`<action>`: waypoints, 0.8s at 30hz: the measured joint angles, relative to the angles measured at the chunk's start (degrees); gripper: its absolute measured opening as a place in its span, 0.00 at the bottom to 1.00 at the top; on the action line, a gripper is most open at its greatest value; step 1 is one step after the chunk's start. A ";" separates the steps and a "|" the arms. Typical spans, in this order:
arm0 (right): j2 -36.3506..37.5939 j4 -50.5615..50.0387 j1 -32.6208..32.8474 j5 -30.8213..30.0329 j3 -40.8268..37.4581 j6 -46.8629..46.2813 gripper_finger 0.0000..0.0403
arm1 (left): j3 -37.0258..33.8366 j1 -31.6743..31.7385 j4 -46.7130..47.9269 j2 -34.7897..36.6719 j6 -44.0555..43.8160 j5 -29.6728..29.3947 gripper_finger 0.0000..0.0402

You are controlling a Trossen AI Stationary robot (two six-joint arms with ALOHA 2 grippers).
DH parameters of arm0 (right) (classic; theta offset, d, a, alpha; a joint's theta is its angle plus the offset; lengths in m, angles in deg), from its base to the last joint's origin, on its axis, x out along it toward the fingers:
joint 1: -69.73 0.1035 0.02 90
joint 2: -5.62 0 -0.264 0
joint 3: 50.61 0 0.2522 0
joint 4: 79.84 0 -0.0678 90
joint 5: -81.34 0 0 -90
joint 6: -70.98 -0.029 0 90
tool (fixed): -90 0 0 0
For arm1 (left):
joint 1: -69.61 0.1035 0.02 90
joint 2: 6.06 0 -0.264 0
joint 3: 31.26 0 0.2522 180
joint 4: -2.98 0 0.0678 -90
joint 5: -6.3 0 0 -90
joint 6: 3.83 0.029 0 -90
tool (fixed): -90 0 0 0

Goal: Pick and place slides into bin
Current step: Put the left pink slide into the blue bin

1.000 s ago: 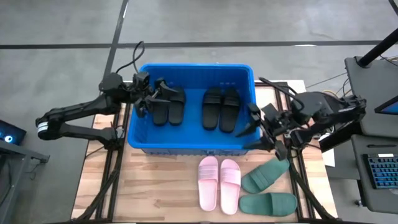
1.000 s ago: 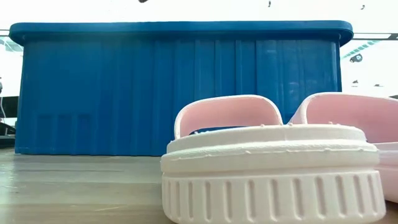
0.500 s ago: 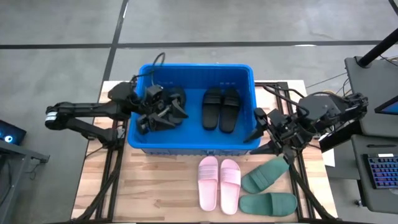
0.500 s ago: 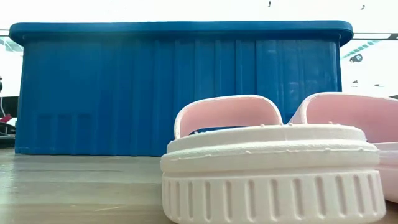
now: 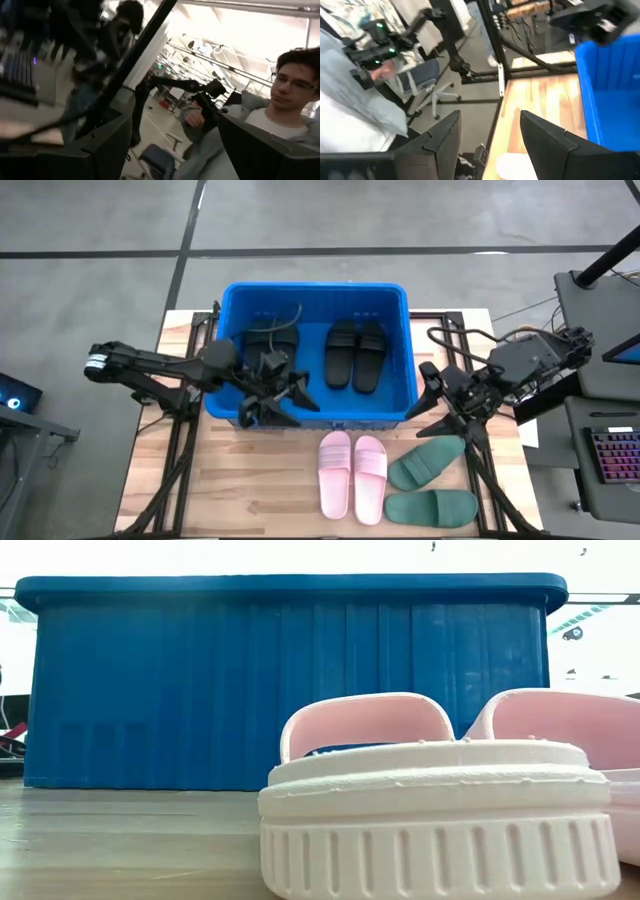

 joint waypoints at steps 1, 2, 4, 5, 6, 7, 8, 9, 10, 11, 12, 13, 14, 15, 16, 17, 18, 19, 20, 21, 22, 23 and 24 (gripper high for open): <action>0.00 -0.80 0.26 -0.42 0.00 -0.13 0.48 | 0.00 -0.45 1.33 -0.01 -0.66 -0.30 0.70; 0.00 -1.47 0.57 -0.94 0.00 -0.13 0.48 | 0.00 -0.91 2.84 -0.01 -1.61 -0.51 0.70; 0.00 -1.81 1.20 -1.80 0.00 -0.13 0.48 | -0.01 -1.94 6.65 -0.01 -2.75 -1.36 0.70; 0.00 -1.79 1.39 -1.86 0.00 -0.13 0.48 | 0.00 -2.42 8.68 -0.01 -3.36 -2.14 0.70; 0.00 -1.84 1.45 -1.87 0.00 -0.13 0.48 | 0.19 -2.96 11.30 -0.01 -3.40 -2.88 0.70; 0.00 -2.03 1.54 -2.08 0.00 -0.12 0.48 | 0.60 -3.53 13.76 -0.01 -3.39 -3.96 0.70; 0.00 -2.47 1.65 -2.51 0.00 -0.13 0.48 | 1.14 -4.16 16.32 -0.03 -3.37 -5.17 0.70; 0.00 -2.91 1.63 -2.85 0.00 -0.13 0.48 | 1.74 -4.80 19.37 -0.03 -3.29 -6.59 0.70; 0.00 -3.11 1.63 -2.97 0.00 -0.13 0.48 | 2.54 -5.40 22.56 -0.03 -2.92 -8.03 0.70; 0.00 -3.13 1.63 -2.99 0.00 -0.13 0.48 | 3.40 -6.07 25.91 -0.03 -2.17 -9.65 0.70; 0.00 -3.13 1.63 -3.05 -0.04 -0.13 0.48 | 4.20 -6.75 29.40 -0.10 -1.39 -11.45 0.70; 0.00 -3.15 1.63 -3.09 -0.07 -0.13 0.48 | 4.98 -7.38 32.21 -0.35 -0.44 -13.06 0.70; 0.00 -3.15 1.63 -3.10 -0.14 -0.12 0.48 | 5.78 -7.96 34.80 -0.62 0.18 -14.80 0.70; 0.00 -3.26 1.63 -3.10 -0.21 -0.06 0.48 | 6.51 -8.57 37.30 -0.92 0.90 -16.50 0.70; 0.00 -3.36 1.63 -3.08 -0.30 0.09 0.48 | 7.28 -9.20 39.37 -1.43 1.39 -18.20 0.70; 0.00 -3.36 1.63 -3.11 -0.41 0.18 0.48 | 8.13 -9.75 40.77 -2.15 1.69 -19.44 0.70; 0.00 -3.41 1.63 -3.36 -0.52 0.29 0.48 | 8.73 -10.13 41.84 -2.80 2.13 -20.02 0.70; 0.00 -3.50 1.63 -4.03 -0.60 0.35 0.48 | 8.97 -10.55 43.08 -3.48 2.72 -20.19 0.70; 0.00 -3.48 1.62 -4.61 -0.75 0.37 0.48 | 9.11 -10.98 44.05 -4.41 2.89 -20.35 0.70; 0.00 -3.58 1.60 -5.13 -0.86 0.39 0.48 | 9.14 -11.41 44.22 -5.37 2.93 -20.39 0.70; 0.00 -3.90 1.60 -5.70 -0.92 0.39 0.48 | 9.14 -11.85 44.32 -6.37 2.93 -20.39 0.70; -0.04 -3.98 1.60 -6.06 -1.02 0.37 0.48 | 9.14 -12.29 44.55 -7.31 2.93 -20.34 0.70; -0.07 -3.85 1.58 -6.17 -1.06 0.36 0.48 | 9.14 -12.74 44.69 -8.27 2.95 -20.28 0.70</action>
